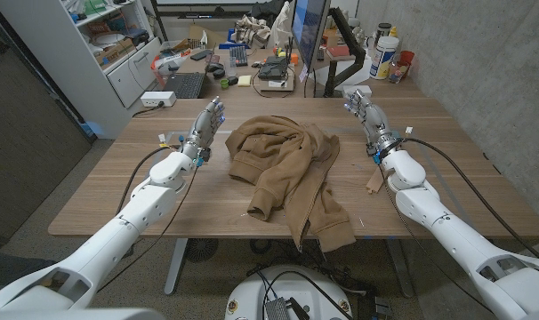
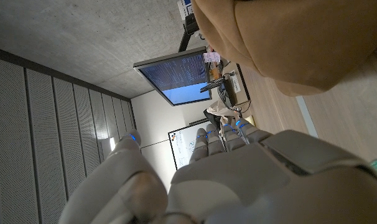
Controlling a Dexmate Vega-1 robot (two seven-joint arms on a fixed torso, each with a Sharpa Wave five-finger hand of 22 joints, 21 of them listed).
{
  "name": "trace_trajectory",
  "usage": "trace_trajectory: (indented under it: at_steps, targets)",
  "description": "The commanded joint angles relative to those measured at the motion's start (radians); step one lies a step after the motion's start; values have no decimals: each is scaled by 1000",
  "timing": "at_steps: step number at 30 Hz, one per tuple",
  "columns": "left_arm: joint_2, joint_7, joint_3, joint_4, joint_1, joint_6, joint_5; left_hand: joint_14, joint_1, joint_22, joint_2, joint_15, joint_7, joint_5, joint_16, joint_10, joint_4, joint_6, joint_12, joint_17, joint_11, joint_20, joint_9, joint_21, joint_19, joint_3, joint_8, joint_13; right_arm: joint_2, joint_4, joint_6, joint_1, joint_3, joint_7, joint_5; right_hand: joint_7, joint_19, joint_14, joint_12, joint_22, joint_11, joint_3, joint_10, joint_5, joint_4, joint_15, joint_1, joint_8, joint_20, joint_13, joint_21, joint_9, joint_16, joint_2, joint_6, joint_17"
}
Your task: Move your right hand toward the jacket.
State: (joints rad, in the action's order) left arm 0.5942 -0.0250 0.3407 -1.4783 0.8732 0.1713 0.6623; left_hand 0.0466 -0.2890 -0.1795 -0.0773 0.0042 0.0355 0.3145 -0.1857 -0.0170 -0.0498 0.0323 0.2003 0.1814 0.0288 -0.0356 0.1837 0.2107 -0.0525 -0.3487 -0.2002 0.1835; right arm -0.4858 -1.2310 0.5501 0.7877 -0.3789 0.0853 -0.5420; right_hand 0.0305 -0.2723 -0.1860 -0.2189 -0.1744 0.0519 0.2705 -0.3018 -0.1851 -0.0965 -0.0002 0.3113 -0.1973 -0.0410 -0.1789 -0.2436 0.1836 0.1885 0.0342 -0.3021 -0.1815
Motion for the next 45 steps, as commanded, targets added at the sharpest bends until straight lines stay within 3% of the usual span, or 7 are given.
trace_trajectory:
  at_steps: [1, 30, 35, 45]
  targets:
    - [1, -2, -1, -6, -2, -9, 6, 10, -4, -1, 9, -1, 4, 4, -1, 1, -1, 3, 2, 3, -3, -9, 2, -3, -11, -2, -1, 6, -6, -27, 5, 2, -3, 15, -1, -3, -2, -1, -6, -6, -1, 4, -9, -5, -6, -4, -1, -5, 0, -6, 3, 3, 1, -11, -12, -2]
    - [1, -20, -1, -30, 7, 4, -12, 2, -8, -1, 14, -1, 1, 4, -4, -9, -2, 17, 5, 3, 1, -5, 3, -5, -11, 3, -4, 6, -73, -164, -3, 41, -9, -46, 119, -8, 13, 15, 1, -7, 1, 4, 2, -7, -4, 9, -5, 1, 10, -6, 17, 4, -5, -3, -2, -3]
    - [-8, -15, -4, -27, 15, 26, -7, 2, -9, -1, 15, -2, -1, 4, -4, -11, -2, 19, 6, 3, 2, -4, 3, -5, -11, 3, -5, 6, -79, -186, 14, 52, -5, -65, 145, -14, 13, 13, 0, -7, -5, 4, -1, -7, -6, -11, -3, -1, 6, -6, 20, 4, -4, -3, -8, -2]
    - [-6, -19, -5, -34, 22, 24, -6, 2, -11, -2, 16, -4, -3, 3, -4, -13, -2, 21, 6, 3, 7, -4, 3, -6, -12, 4, -5, 6, -80, -206, 33, 57, -7, -68, 168, -20, 15, 13, 0, -7, -8, 5, -3, -7, -9, -11, 0, 0, 1, -6, 24, 4, -4, -1, -9, -1]
